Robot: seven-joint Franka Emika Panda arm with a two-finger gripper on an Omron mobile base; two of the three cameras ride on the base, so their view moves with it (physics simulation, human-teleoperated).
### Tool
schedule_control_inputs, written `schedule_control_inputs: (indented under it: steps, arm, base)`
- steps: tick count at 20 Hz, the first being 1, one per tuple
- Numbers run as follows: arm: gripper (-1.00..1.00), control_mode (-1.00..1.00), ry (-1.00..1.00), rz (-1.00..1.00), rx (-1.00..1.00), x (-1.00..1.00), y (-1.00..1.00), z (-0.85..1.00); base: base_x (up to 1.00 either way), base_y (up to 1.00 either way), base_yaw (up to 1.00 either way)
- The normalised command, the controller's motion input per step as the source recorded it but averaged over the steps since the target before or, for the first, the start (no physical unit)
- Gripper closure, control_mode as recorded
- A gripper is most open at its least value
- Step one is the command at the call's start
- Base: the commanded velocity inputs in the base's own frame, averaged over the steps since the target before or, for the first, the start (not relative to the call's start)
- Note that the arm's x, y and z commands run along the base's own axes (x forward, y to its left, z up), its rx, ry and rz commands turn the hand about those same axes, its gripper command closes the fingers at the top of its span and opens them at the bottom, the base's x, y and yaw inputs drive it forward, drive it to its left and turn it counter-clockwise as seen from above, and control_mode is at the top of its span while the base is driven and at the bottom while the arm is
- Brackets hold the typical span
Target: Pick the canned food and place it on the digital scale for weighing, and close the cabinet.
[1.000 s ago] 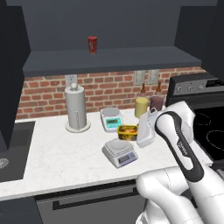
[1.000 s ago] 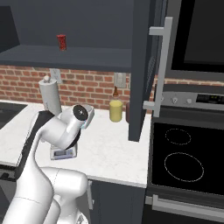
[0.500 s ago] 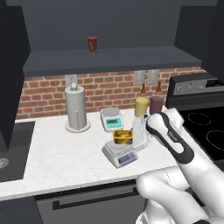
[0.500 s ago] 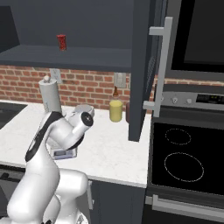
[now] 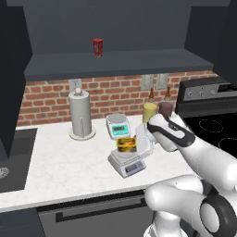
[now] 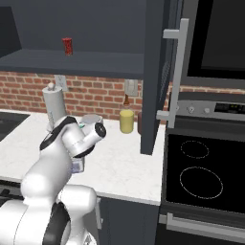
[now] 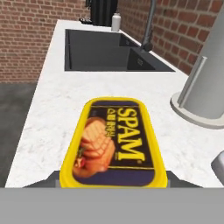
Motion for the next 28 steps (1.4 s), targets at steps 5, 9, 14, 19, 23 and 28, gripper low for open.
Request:
schedule_control_inputs:
  steps: [5, 9, 14, 19, 23, 28]
  arm:
    - [1.00, -1.00, 0.06, 0.03, 0.00, 0.06, 0.12, -0.20]
    - [1.00, -1.00, 0.05, 0.03, 0.00, 0.05, 0.09, -0.32]
    - [1.00, -1.00, 0.00, 0.04, 0.00, 0.20, 0.07, -0.47]
    - [1.00, -1.00, 0.00, 0.02, 0.00, 0.25, 0.00, -0.28]
    - [-1.00, -1.00, 0.00, 0.00, 0.00, 0.06, 0.00, -0.09]
    - [-1.00, -1.00, 0.00, 0.00, 0.00, -0.19, -0.09, 0.00]
  base:
    - [0.00, 0.00, 0.00]
    - [0.00, 0.00, 0.00]
    - [0.00, 0.00, 0.00]
    - [0.00, 0.00, 0.00]
    - [0.00, 0.00, 0.00]
    - [0.00, 0.00, 0.00]
